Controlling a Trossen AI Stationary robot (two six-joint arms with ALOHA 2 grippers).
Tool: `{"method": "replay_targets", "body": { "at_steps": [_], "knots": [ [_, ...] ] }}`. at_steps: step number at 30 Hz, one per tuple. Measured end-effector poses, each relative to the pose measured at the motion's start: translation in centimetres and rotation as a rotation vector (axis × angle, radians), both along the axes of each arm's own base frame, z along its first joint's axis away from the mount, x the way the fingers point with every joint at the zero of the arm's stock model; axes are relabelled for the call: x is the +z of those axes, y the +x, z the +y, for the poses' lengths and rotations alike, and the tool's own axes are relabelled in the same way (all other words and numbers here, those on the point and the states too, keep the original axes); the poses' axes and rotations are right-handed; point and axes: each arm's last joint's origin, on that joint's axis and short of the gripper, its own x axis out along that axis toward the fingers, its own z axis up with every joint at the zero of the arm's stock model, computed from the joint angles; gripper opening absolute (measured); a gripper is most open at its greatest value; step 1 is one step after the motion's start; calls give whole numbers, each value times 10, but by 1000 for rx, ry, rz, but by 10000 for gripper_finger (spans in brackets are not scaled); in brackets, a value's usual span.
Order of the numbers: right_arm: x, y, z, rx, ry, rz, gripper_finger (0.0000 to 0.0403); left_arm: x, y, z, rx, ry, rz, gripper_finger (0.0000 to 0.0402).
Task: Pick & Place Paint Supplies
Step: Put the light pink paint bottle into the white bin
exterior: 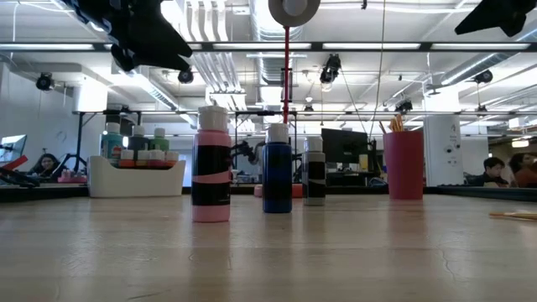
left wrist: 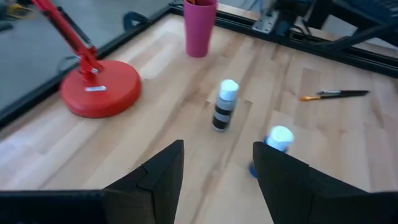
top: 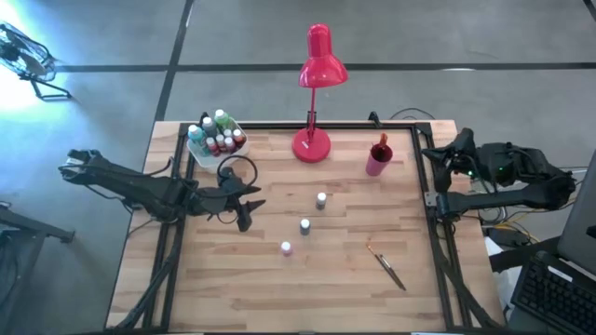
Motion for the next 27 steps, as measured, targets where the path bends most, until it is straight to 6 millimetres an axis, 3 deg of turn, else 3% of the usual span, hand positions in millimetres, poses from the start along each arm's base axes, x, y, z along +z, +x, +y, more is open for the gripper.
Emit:
{"method": "replay_targets", "body": {
  "at_steps": [15,22,27],
  "knots": [
    [2,-8,0,-2,4,-39,8,-5,-1,-15,-183,-64,59,197],
    [2,-8,0,-2,4,-40,8,-8,14,-47,-374,34,-7,197],
    [2,-8,0,-2,4,-40,8,-25,29,-75,-496,137,-1,197]
  ]
}}
